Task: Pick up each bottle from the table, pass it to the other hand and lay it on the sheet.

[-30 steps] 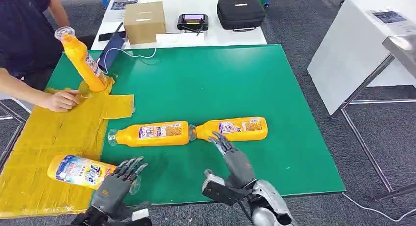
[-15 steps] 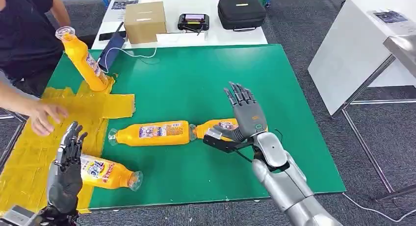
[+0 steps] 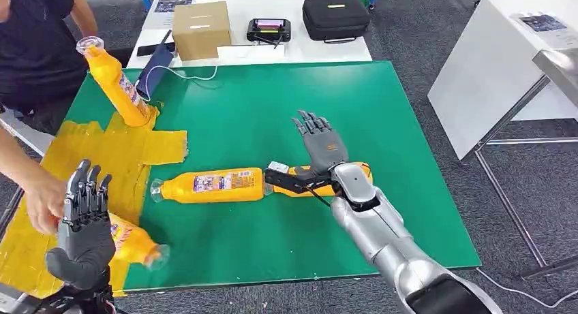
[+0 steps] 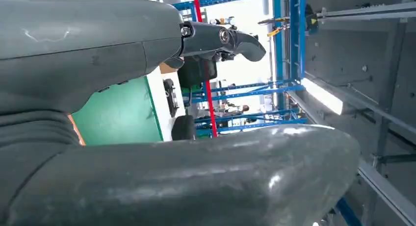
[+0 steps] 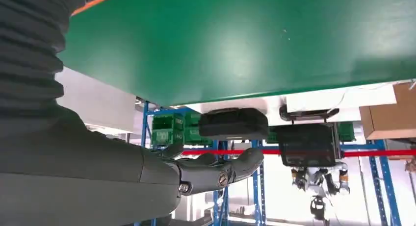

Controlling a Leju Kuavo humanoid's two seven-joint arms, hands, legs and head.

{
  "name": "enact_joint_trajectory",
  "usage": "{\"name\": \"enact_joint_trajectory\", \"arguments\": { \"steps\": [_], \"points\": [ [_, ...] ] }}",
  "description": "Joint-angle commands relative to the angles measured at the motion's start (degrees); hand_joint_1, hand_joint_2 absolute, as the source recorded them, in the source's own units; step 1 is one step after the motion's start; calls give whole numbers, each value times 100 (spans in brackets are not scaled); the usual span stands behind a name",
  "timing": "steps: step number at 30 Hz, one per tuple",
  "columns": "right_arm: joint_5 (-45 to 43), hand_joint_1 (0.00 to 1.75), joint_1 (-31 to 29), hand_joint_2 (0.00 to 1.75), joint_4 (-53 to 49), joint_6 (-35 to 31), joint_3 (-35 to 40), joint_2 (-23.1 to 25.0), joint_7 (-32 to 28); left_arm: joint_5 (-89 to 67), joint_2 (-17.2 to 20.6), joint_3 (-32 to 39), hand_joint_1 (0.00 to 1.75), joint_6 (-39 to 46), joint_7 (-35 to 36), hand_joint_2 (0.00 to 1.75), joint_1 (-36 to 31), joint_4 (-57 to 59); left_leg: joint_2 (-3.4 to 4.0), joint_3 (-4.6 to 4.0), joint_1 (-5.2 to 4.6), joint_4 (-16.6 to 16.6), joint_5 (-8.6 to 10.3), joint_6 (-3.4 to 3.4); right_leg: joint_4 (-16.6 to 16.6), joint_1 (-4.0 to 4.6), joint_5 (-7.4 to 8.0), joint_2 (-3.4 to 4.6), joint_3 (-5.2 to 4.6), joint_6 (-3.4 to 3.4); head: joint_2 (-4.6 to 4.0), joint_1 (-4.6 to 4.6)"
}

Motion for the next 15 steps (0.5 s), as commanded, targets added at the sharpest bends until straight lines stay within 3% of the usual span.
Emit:
{"name": "enact_joint_trajectory", "arguments": {
  "steps": [1,15],
  "points": [
    [-8,0,-389,175,700,20,203,33,-22,-4,-99,30,0,-6,33,0,-111,101,-7,4,2,-1,-1,-3,0,0,-1,20,2,-6,0,0],
    [-8,0,-389,175,700,20,203,33,-22,-4,-99,30,0,-6,33,0,-111,101,-14,9,6,4,-7,-6,4,0,-7,34,9,-10,0,2]
  ]
}}
